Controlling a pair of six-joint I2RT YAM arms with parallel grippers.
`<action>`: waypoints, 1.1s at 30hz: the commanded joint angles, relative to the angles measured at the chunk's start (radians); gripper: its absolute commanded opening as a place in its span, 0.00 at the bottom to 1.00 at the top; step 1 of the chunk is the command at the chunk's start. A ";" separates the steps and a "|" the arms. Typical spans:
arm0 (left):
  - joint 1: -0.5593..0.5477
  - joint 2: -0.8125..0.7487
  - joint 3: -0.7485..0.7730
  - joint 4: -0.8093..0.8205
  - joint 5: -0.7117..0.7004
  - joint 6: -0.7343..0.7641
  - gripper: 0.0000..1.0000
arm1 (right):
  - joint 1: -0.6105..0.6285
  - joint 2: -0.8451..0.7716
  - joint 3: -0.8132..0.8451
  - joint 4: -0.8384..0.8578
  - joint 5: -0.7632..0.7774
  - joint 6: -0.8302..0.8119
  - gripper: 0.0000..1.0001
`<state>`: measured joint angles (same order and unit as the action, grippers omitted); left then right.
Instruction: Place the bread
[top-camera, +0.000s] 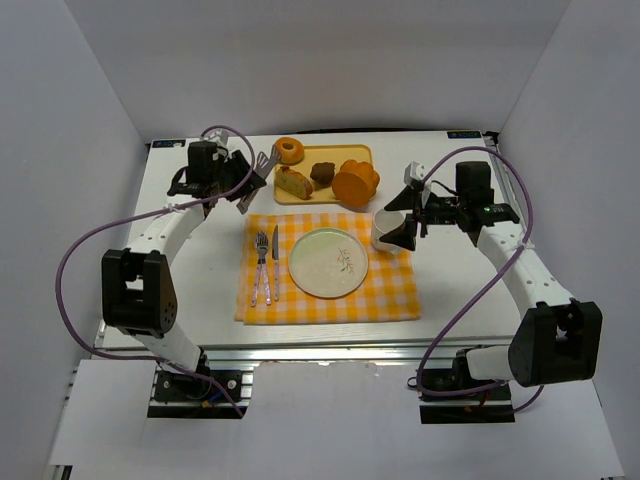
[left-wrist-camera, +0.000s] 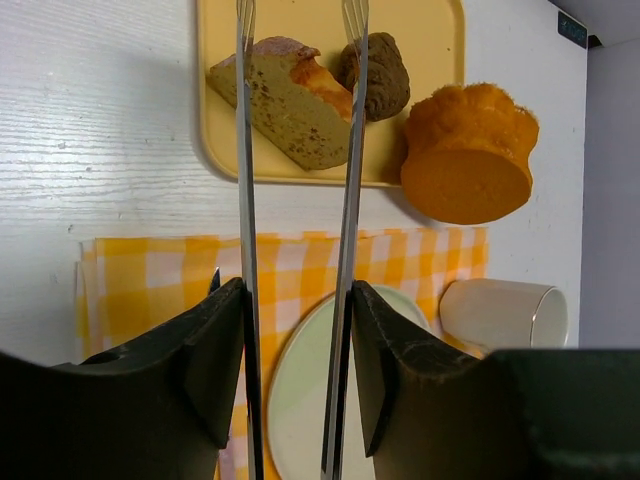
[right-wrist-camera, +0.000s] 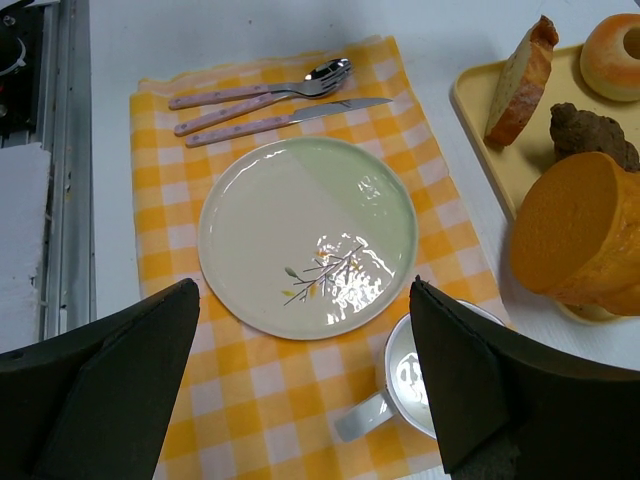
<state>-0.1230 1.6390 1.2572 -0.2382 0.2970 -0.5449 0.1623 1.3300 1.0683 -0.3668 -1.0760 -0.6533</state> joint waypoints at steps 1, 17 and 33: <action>-0.009 -0.007 0.086 -0.052 -0.001 -0.047 0.54 | -0.010 -0.029 -0.014 0.028 -0.019 0.009 0.89; -0.026 0.142 0.272 -0.190 0.036 0.014 0.55 | -0.023 -0.031 -0.041 0.043 -0.032 0.015 0.89; -0.037 0.189 0.292 -0.191 0.060 0.057 0.55 | -0.030 -0.028 -0.041 0.052 -0.041 0.034 0.89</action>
<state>-0.1547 1.8462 1.5085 -0.4297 0.3351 -0.5098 0.1368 1.3224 1.0313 -0.3405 -1.0821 -0.6312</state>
